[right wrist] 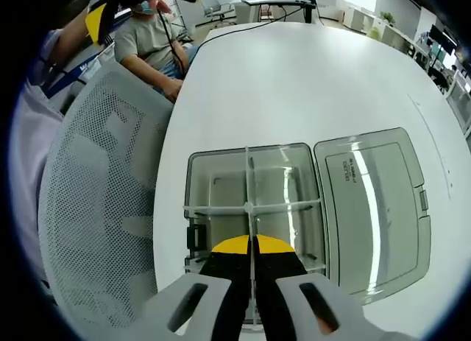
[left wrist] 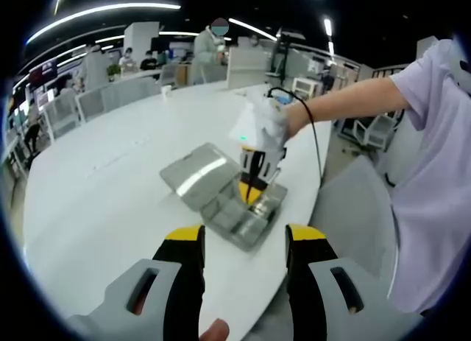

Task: Insert the divider into the dual guide fixture by aligning both edges with the guide slots and pushing it downward to the bottom, including one-sided entry, uneven engagement, binding, and posture correction.

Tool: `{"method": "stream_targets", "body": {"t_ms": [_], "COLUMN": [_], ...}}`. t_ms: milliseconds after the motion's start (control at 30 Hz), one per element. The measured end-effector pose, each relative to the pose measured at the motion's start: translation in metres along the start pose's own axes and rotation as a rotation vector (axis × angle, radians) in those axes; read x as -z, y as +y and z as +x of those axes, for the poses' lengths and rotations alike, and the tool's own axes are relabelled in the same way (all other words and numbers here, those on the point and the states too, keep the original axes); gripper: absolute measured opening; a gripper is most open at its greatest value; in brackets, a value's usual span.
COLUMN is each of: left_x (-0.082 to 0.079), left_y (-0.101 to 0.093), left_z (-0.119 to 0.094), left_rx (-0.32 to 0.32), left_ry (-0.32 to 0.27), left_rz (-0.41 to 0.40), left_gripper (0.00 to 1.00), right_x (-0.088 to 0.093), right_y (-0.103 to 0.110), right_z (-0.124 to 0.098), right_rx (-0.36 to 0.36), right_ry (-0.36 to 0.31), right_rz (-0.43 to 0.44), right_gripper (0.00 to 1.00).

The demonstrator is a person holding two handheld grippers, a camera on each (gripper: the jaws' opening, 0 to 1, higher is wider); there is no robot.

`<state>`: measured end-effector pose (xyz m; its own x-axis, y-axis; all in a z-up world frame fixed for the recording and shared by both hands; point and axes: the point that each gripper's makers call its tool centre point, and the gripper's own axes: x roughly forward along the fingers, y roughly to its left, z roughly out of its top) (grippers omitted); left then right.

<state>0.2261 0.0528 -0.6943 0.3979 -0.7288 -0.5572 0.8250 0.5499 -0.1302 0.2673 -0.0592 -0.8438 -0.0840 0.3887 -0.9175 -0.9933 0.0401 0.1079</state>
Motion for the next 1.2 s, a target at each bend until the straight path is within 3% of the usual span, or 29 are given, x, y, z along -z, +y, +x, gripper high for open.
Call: {"method": "stream_targets", "body": {"t_ms": [833,1200], "left_x": [0.0029,0.0053], "left_y": [-0.0028,-0.0017], "left_z": [-0.0026,-0.0078], "left_rx": [-0.018,-0.032], "left_ry": [-0.009,-0.021], "left_rz": [-0.005,-0.017], "left_gripper": [0.44,0.45], "right_x": [-0.001,-0.0011], "right_y": [0.0009,0.0035], "right_z": [0.0003,-0.0041], "right_rx": [0.01,0.035], "right_ry": [-0.051,-0.076], "right_rz": [0.105,0.119], "right_gripper": [0.0,0.1]}}
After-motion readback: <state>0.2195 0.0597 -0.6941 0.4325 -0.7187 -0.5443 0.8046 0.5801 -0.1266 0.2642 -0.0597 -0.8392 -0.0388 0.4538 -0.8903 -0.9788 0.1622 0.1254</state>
